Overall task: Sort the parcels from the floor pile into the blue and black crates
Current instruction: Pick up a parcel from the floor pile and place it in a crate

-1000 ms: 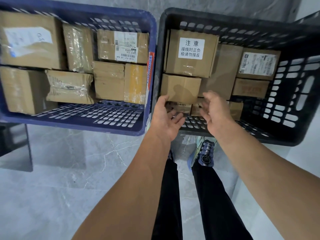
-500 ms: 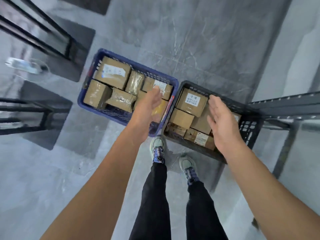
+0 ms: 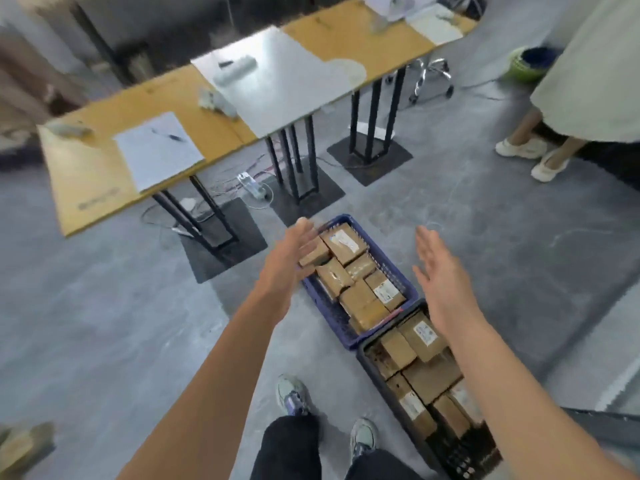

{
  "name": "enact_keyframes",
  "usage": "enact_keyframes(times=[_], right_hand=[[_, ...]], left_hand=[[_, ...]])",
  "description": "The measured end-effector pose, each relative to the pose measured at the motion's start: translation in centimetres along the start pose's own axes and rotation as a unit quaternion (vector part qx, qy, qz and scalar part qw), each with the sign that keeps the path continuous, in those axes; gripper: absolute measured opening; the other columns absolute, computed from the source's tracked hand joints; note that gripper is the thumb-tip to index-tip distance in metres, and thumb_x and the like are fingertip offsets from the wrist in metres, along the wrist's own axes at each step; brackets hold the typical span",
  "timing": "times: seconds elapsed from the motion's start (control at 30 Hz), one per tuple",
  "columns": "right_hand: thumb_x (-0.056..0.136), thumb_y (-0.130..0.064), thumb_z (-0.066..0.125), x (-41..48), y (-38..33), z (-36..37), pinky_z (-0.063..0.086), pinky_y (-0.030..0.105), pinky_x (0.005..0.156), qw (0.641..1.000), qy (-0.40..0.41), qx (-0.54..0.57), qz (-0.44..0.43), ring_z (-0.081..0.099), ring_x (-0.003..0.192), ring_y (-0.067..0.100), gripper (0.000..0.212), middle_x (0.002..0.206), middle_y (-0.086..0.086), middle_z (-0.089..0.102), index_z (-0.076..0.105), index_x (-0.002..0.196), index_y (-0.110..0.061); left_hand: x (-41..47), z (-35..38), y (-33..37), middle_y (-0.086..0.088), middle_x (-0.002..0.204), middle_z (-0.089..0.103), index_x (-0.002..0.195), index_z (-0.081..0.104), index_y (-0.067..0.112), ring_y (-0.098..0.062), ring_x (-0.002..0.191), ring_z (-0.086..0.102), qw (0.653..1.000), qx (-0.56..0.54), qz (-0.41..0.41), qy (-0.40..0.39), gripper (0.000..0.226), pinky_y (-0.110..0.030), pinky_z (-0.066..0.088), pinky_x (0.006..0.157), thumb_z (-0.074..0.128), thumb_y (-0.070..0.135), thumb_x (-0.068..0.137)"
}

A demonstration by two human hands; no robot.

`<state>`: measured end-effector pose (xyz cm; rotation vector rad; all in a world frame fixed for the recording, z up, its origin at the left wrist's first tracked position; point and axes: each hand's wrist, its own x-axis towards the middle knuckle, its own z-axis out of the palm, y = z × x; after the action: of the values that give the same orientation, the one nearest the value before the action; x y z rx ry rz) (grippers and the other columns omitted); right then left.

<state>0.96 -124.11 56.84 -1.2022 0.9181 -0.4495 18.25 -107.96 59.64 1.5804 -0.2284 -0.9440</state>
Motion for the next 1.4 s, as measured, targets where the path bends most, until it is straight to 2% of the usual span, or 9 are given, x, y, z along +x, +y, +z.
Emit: enact_keyframes(times=[0.07, 0.2, 0.3, 0.43, 0.57, 0.77, 1.0, 1.13, 1.4], right_hand=[[0.112, -0.049, 0.031, -1.5, -1.9, 2.7, 0.029, 0.024, 0.112, 0.999, -0.042, -0.019, -0.022, 0.032, 0.150, 0.004, 0.054, 0.166, -0.012, 0.034, 0.036, 0.161, -0.028], [0.111, -0.051, 0.030, -4.7, -3.7, 8.6, 0.031, 0.025, 0.110, 0.990, -0.124, -0.048, -0.050, 0.033, 0.147, 0.002, 0.053, 0.166, -0.013, 0.035, 0.037, 0.161, -0.031], [0.113, -0.047, 0.031, -7.2, -4.1, 14.2, 0.031, 0.030, 0.117, 0.981, -0.177, -0.057, -0.059, 0.031, 0.153, 0.008, 0.052, 0.166, -0.010, 0.035, 0.037, 0.161, -0.030], [0.111, -0.049, 0.036, -11.8, -3.8, 22.7, 0.029, 0.034, 0.121, 0.964, -0.250, -0.065, -0.055, 0.035, 0.151, 0.010, 0.053, 0.165, -0.008, 0.039, 0.040, 0.160, -0.029], [0.109, -0.048, 0.044, -17.5, -2.5, 31.3, 0.033, 0.036, 0.121, 0.949, -0.307, -0.057, -0.046, 0.041, 0.147, 0.009, 0.049, 0.159, -0.010, 0.047, 0.050, 0.154, -0.028], [0.109, -0.047, 0.046, -25.6, 1.5, 42.3, 0.035, 0.036, 0.120, 0.911, -0.402, -0.083, -0.025, 0.043, 0.145, 0.007, 0.049, 0.155, -0.013, 0.049, 0.049, 0.153, -0.028], [0.107, -0.049, 0.048, -34.5, 7.2, 51.3, 0.039, 0.034, 0.111, 0.853, -0.500, -0.151, 0.007, 0.045, 0.144, 0.010, 0.051, 0.157, -0.010, 0.049, 0.052, 0.152, -0.027], [0.109, -0.046, 0.045, -38.3, 10.0, 54.9, 0.037, 0.040, 0.119, 0.814, -0.553, -0.178, 0.017, 0.047, 0.143, 0.008, 0.047, 0.155, -0.010, 0.052, 0.053, 0.151, -0.025], [0.108, -0.050, 0.044, -42.6, 14.1, 60.3, 0.037, 0.042, 0.121, 0.742, -0.627, -0.228, 0.059, 0.046, 0.143, 0.008, 0.050, 0.155, -0.012, 0.051, 0.052, 0.151, -0.026]], left_hand=[[-3.3, -2.8, 1.1, 0.006, 0.150, 0.053, 0.149, 0.049, 0.021, -0.011, 0.132, 0.052, 0.999, -0.023, 0.011, 0.039, 0.059, -0.040, 0.047, 0.103, 0.041, 0.057, 0.103], [-9.8, -8.7, 2.2, 0.006, 0.149, 0.053, 0.142, 0.052, 0.027, -0.013, 0.134, 0.050, 0.991, -0.063, 0.032, 0.118, 0.049, -0.043, 0.043, 0.107, 0.040, 0.057, 0.105], [-14.6, -13.8, 2.1, 0.005, 0.147, 0.054, 0.142, 0.054, 0.024, -0.014, 0.135, 0.051, 0.977, -0.099, 0.044, 0.182, 0.049, -0.046, 0.042, 0.112, 0.043, 0.054, 0.105], [-21.5, -21.0, 0.1, 0.006, 0.147, 0.056, 0.146, 0.052, 0.025, -0.013, 0.133, 0.054, 0.954, -0.149, 0.072, 0.249, 0.052, -0.046, 0.044, 0.111, 0.049, 0.053, 0.103], [-28.5, -27.7, -2.7, 0.009, 0.145, 0.056, 0.129, 0.057, 0.038, -0.012, 0.132, 0.054, 0.927, -0.186, 0.083, 0.316, 0.033, -0.047, 0.044, 0.112, 0.051, 0.055, 0.102], [-37.6, -36.1, -8.0, 0.008, 0.147, 0.055, 0.137, 0.052, 0.034, -0.011, 0.133, 0.053, 0.881, -0.244, 0.080, 0.398, 0.039, -0.048, 0.043, 0.114, 0.047, 0.053, 0.103], [-46.3, -41.3, -14.2, 0.007, 0.147, 0.053, 0.138, 0.049, 0.034, -0.010, 0.132, 0.053, 0.822, -0.293, 0.063, 0.485, 0.040, -0.046, 0.044, 0.112, 0.047, 0.055, 0.103], [-49.8, -42.4, -17.3, 0.007, 0.146, 0.054, 0.135, 0.051, 0.033, -0.011, 0.132, 0.053, 0.779, -0.329, 0.052, 0.531, 0.038, -0.047, 0.044, 0.113, 0.047, 0.053, 0.104], [-53.1, -44.0, -21.0, 0.008, 0.144, 0.055, 0.135, 0.051, 0.035, -0.011, 0.132, 0.053, 0.715, -0.371, 0.022, 0.592, 0.038, -0.043, 0.046, 0.109, 0.045, 0.056, 0.103]])
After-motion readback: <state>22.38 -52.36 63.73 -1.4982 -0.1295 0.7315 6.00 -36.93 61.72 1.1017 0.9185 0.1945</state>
